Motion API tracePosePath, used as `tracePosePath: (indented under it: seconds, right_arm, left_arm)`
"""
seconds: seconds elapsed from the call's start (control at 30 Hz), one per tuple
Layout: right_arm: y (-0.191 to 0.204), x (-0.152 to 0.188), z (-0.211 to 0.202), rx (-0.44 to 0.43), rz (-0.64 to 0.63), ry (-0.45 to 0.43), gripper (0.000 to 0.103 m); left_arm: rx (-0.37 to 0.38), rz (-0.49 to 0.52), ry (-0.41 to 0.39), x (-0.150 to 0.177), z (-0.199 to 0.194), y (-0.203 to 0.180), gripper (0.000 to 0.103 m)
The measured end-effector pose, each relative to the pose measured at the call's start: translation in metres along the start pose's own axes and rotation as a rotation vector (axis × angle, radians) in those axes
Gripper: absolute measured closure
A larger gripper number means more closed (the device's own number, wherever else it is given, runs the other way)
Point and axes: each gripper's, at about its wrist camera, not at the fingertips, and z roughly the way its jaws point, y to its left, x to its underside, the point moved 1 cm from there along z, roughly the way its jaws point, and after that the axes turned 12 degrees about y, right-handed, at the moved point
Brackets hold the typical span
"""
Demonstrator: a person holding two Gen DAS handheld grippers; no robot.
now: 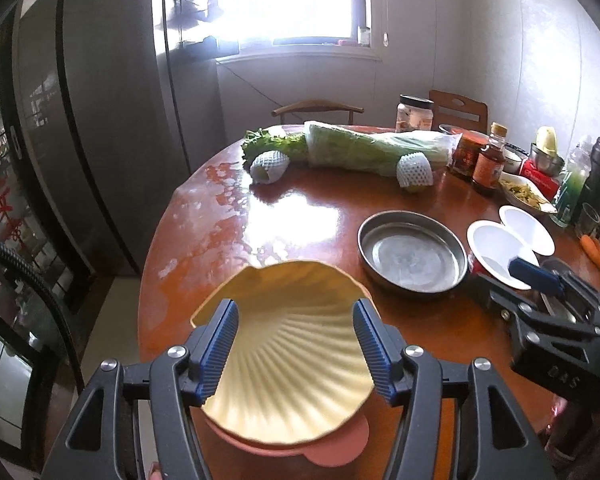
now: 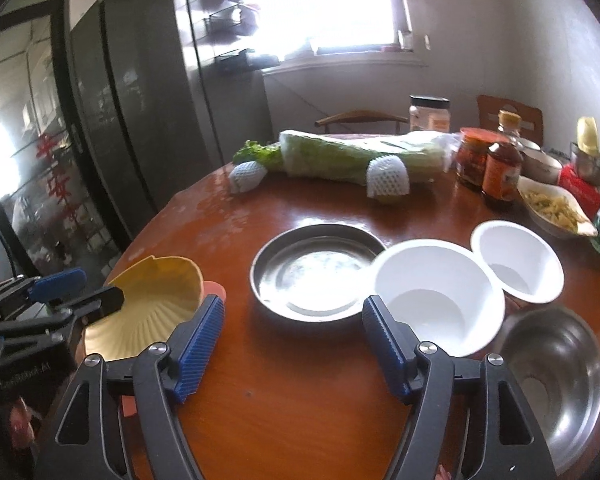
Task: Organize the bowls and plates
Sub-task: 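Move the left gripper toward the shallow steel tray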
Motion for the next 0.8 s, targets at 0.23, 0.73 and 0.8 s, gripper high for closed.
tracePosePath:
  seconds: [0.23,0.73,0.8]
  right_arm:
    - [-0.022,0.004,0.000,-0.018,0.078,0.011,0.029]
    - [-0.020,0.010,0.001,-0.045,0.165,0.002,0.029]
    - [-0.016,0.009,-0.001,-0.047,0.156,-0.010,0.029]
  left_arm:
    - [-0.020,0.029,-0.006,-0.019,0.001,-0.008,0.043]
    - [0.053,0.234,0.077,-0.078,0.026,-0.035,0.043]
    - [0.068,0.260,0.091,-0.083,0.031,-0.038,0.043]
